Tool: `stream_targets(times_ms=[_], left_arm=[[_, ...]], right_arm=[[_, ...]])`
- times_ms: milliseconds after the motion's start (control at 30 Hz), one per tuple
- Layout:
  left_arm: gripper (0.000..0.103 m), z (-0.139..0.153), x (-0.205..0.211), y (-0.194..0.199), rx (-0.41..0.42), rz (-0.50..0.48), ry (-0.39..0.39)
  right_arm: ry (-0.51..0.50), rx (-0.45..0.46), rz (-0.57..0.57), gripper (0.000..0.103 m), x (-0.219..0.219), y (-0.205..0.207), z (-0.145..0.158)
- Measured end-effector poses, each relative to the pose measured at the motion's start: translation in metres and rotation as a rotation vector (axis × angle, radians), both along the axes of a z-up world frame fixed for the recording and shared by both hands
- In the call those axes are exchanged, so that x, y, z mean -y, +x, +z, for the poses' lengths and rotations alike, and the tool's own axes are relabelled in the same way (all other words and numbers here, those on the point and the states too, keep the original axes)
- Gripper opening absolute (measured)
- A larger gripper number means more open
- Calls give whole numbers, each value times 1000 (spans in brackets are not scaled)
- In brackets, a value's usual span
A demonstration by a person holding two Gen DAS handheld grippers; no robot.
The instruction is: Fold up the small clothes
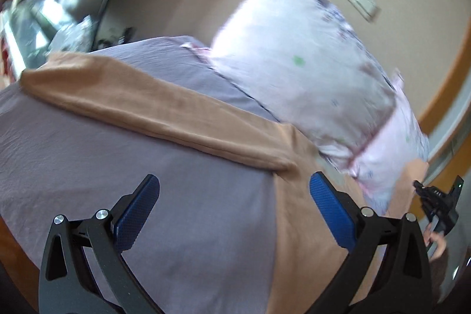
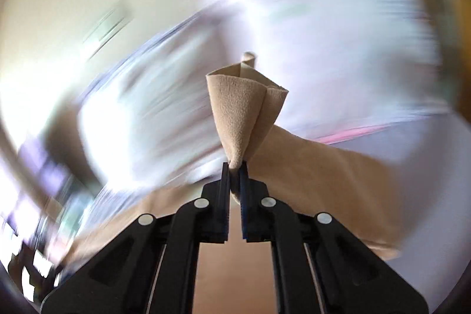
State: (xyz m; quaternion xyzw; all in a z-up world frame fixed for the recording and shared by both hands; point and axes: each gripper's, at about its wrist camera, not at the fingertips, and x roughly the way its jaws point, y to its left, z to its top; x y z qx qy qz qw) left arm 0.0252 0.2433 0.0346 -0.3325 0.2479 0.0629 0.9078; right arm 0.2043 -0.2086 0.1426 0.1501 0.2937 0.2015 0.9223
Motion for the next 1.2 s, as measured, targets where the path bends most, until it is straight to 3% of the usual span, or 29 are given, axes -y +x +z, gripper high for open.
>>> stream_targets(times_ms=[67, 167, 233, 267, 333, 367, 500, 600, 733, 833, 933, 967, 1000, 1100, 1200], left_arm=[[102, -3, -14, -1, -19, 55, -29], [102, -6, -30, -4, -47, 122, -38], [102, -7, -39, -6, -66, 156, -34], [102, -8, -47, -7, -78, 176, -42], [102, -11, -63, -10, -91, 214, -69], [102, -15, -75, -10, -94, 237, -99], [101, -25, -106, -11, -120, 309, -189], [95, -28, -125, -15, -103, 365, -269], [89, -31, -145, -13, -110, 429, -372], [75, -33, -160, -12, -126, 471, -413], [43, -36, -171, -4, -176, 470, -394], [22, -38, -175, 0, -199, 466, -378], [13, -39, -178, 3, -222, 464, -356], [7, -23, -176, 17, -233, 445, -244], [6, 27, -140, 47, -174, 361, -75]], right_arm=[[-39, -53, 175, 6, -78, 7, -20], [-136, -201, 414, 15, -168, 5, -65], [-147, -259, 499, 30, -192, -4, -81], [-144, -245, 504, 36, -191, -13, -82], [-120, -200, 464, 62, -175, -18, -73], [-96, -181, 429, 65, -160, -16, -67], [-28, -163, 339, 72, -108, -17, -56], [-20, -157, 297, 75, -81, -22, -55], [20, -169, 293, 77, -72, -25, -56], [42, -173, 310, 78, -71, -30, -58], [54, -172, 329, 78, -67, -34, -58], [62, -168, 329, 78, -63, -36, -58], [67, -164, 327, 78, -60, -37, -57], [81, -142, 309, 80, -43, -42, -54], [82, -115, 275, 81, -24, -47, -51]])
